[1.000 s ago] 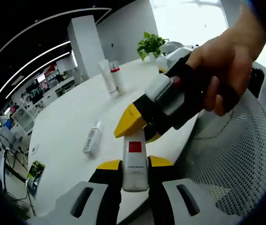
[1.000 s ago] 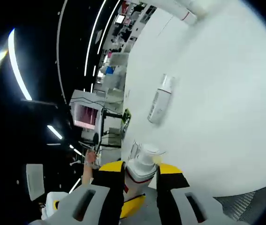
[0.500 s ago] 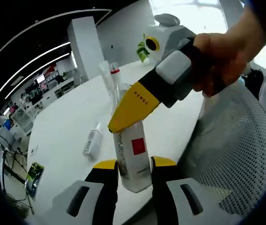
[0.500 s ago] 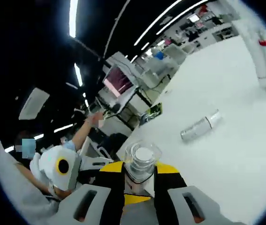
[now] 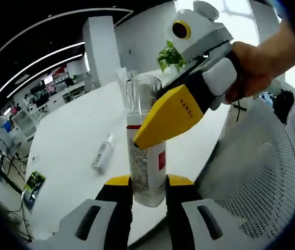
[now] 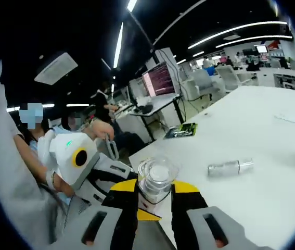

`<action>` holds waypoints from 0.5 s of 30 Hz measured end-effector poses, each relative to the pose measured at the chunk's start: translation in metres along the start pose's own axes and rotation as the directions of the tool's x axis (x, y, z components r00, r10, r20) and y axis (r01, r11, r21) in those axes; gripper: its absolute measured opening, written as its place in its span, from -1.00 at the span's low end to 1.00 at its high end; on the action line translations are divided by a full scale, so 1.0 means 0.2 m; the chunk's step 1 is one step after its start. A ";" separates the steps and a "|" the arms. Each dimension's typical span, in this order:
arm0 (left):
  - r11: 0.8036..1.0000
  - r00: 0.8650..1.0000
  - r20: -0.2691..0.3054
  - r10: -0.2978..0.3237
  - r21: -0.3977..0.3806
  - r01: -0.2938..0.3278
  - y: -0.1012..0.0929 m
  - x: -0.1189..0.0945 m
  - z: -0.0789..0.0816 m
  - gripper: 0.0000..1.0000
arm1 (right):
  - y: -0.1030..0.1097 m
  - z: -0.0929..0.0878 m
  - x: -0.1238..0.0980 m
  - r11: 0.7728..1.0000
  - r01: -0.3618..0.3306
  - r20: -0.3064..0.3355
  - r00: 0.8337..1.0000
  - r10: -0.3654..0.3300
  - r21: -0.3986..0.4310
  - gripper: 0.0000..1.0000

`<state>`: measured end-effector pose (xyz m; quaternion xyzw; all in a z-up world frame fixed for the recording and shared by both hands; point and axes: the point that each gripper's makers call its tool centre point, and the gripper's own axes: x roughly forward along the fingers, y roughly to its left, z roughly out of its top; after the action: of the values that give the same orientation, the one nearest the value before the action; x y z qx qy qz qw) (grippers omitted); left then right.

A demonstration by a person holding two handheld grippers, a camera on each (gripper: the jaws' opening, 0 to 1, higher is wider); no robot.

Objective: Arrange the skincare products in the storage area until every visible bottle or jar stands upright without overlapping.

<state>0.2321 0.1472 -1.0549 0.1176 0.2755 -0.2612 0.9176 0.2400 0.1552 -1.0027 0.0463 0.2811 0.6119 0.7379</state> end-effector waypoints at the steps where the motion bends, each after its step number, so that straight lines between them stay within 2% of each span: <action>1: 0.999 1.000 0.005 -0.003 -0.038 0.003 0.00 -0.01 0.00 -0.63 | 0.00 0.01 0.01 1.000 0.001 0.018 1.000 -0.001 0.015 -0.67; 2: 0.998 1.000 0.020 0.001 -0.069 0.000 0.01 -0.01 0.01 -0.63 | -0.01 0.03 0.02 0.997 0.014 0.052 0.998 -0.018 0.079 -0.67; 5: 0.993 0.999 0.043 0.004 -0.121 0.001 0.03 -0.02 0.04 -0.63 | -0.03 0.06 0.03 0.983 0.022 0.096 0.995 -0.040 0.181 -0.66; 7: 0.990 0.999 0.042 0.001 -0.138 0.004 0.03 -0.02 0.04 -0.63 | -0.04 0.05 0.05 0.981 0.025 0.094 0.995 -0.044 0.192 -0.66; 9: 0.989 0.998 0.054 -0.011 -0.148 0.019 0.01 -0.02 0.05 -0.63 | -0.03 0.03 0.06 0.976 0.029 0.060 0.997 -0.043 0.214 -0.65; 12: 0.985 0.998 0.061 -0.018 -0.170 0.028 0.01 -0.03 0.05 -0.63 | -0.02 0.04 0.06 0.986 0.041 0.045 0.998 -0.049 0.163 -0.64; 15: 0.976 0.997 0.070 -0.043 -0.212 0.057 -0.01 -0.04 0.06 -0.63 | -0.01 0.03 0.06 0.985 0.039 0.045 0.998 -0.048 0.170 -0.64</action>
<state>0.2322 0.1446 -1.0403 0.0027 0.2748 -0.2569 0.9265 0.2459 0.1671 -1.0028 0.1174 0.3149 0.5682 0.7511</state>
